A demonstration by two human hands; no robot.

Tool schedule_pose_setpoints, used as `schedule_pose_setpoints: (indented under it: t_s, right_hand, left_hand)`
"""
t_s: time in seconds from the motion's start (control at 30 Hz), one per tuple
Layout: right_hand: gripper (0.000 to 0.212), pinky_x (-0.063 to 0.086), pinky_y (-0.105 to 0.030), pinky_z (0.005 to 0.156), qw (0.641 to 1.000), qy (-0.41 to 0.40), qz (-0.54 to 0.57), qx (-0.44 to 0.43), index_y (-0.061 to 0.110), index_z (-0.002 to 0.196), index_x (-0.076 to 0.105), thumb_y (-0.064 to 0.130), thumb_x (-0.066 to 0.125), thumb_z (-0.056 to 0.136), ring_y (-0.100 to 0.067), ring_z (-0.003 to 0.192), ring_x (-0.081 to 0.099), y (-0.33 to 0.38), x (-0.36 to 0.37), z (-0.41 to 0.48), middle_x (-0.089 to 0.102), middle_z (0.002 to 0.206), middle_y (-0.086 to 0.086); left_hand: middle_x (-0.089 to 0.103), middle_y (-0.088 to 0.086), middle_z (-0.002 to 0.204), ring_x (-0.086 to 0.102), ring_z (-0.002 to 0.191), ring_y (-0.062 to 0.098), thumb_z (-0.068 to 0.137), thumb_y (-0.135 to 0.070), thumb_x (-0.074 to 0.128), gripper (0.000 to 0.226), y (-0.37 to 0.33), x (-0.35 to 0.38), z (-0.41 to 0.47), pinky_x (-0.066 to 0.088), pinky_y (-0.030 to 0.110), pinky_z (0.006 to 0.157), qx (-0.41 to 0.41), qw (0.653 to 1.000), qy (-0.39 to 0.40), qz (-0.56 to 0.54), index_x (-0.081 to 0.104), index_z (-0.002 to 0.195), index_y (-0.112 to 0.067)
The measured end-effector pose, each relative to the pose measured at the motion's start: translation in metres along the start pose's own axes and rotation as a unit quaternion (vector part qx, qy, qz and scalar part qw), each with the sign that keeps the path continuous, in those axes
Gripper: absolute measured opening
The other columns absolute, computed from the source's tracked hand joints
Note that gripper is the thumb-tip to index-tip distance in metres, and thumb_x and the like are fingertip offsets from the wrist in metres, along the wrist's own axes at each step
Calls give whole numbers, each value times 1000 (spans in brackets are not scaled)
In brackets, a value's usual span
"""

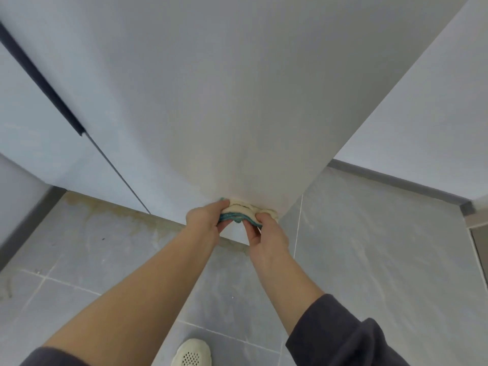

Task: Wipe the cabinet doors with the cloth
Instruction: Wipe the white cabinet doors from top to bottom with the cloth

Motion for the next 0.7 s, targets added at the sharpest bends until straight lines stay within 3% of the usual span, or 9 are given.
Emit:
schedule_pose_setpoints:
  t_s: [0.27,0.47,0.57,0.7]
  right_hand:
    - [35,61,-28,65,998,60,17,-9,-3,124,56,-7,60,89,-26,92,67,103,94,-205,64,99,-14]
    - [37,59,-36,81,986,156,33,-43,-4,126,55,-7,58,90,-31,112,64,187,158,-358,66,103,-15]
    - [27,58,-35,87,973,207,36,-90,0,117,59,-6,58,91,-30,115,63,227,178,-426,67,111,-15]
    - [21,58,-33,86,937,291,49,-186,9,105,62,-6,56,91,-24,105,66,280,199,-510,67,112,-11]
  left_hand:
    - [67,17,84,66,71,23,83,2,72,8,-139,36,-221,60,28,58,62,997,38,-20,64,84,3]
    - [69,15,88,69,77,21,86,0,69,10,-236,67,-384,61,29,71,114,986,114,-43,66,94,5]
    - [71,13,94,71,82,19,89,-5,68,18,-272,83,-458,60,26,76,168,970,173,-29,66,104,4]
    - [73,9,102,71,92,17,91,-11,66,25,-315,103,-555,58,27,80,286,923,256,27,65,115,-4]
Point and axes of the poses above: each hand's wrist, its own z-axis towards the middle knuckle, its own x-axis out of the palm, y = z × x, the point moved 7 cm from there along z, towards the middle knuckle
